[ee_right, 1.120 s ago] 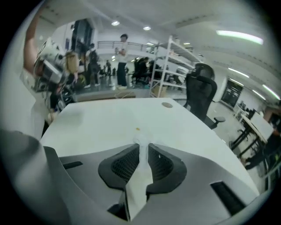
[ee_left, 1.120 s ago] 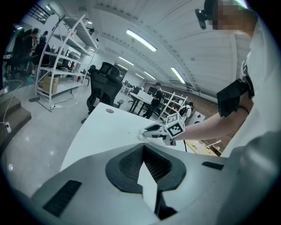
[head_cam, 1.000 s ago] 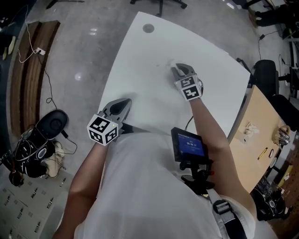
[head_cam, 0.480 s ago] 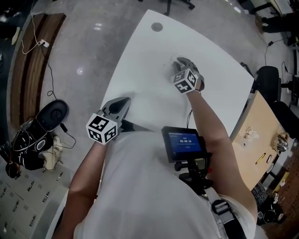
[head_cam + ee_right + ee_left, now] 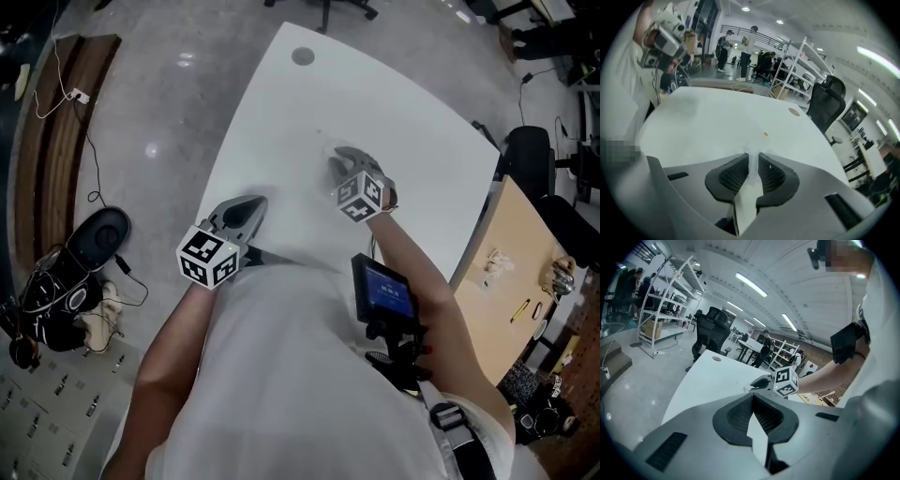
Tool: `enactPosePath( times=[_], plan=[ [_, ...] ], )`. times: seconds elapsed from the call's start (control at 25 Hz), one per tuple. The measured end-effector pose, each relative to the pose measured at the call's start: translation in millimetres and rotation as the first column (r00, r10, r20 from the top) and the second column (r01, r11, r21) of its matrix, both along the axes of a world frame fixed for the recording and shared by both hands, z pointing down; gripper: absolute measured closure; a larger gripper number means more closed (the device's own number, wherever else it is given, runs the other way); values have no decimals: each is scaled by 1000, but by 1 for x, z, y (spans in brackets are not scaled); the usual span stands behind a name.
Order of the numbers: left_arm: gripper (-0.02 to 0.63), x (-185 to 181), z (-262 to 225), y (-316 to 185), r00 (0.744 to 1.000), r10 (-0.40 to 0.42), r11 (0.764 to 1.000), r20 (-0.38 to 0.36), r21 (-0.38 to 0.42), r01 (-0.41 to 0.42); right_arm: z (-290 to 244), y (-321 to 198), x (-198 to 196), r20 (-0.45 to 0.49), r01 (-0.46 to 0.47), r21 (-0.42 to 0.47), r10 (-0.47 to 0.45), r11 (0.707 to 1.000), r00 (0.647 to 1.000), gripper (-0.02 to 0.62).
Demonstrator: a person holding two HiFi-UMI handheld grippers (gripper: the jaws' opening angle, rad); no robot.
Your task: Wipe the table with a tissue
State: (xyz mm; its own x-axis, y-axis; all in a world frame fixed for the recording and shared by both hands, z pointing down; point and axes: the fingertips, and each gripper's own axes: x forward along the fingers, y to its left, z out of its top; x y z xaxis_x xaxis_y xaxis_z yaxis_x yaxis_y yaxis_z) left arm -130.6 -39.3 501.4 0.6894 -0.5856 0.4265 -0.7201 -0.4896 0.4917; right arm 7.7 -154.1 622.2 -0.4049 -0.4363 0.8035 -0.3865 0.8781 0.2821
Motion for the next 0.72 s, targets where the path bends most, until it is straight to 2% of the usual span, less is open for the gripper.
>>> enactPosePath(
  times=[0.08,0.16,0.24,0.36,0.44,0.52,0.64,0.68,0.72],
  plan=[
    [600,-4,1,2,1000,2,1000,-2,-1,-2,-3,9,-3,120,-40,-146,58,989,991,534],
    [600,-6,2,2,1000,3,1000,-2,-1,-3,-15,1,0,242,-102,-218,155,971,958,534],
    [600,-5,2,1,1000,4,1000,0,-2,-4,-26,-20,13,271,-174,-190,222,966,937,534],
    [600,-5,0,3,1000,4,1000,4,-1,-4,-29,-50,27,220,-259,-108,277,960,935,534],
    [600,-7,-2,4,1000,0,1000,5,2,0,-24,-68,33,214,-337,-89,348,937,913,534],
    [600,-13,-4,5,1000,-8,1000,6,5,8,-18,-85,41,250,-451,-105,463,886,851,534],
    [600,-28,-5,7,1000,-28,1000,13,5,28,-9,-103,62,299,-628,-143,639,765,709,534],
    [600,-34,-5,8,999,-35,999,17,3,35,-7,-105,65,290,-656,-135,662,743,691,534],
    [600,-42,-4,10,999,-42,999,20,-1,42,-6,-104,64,268,-664,-111,665,740,697,534]
  ],
)
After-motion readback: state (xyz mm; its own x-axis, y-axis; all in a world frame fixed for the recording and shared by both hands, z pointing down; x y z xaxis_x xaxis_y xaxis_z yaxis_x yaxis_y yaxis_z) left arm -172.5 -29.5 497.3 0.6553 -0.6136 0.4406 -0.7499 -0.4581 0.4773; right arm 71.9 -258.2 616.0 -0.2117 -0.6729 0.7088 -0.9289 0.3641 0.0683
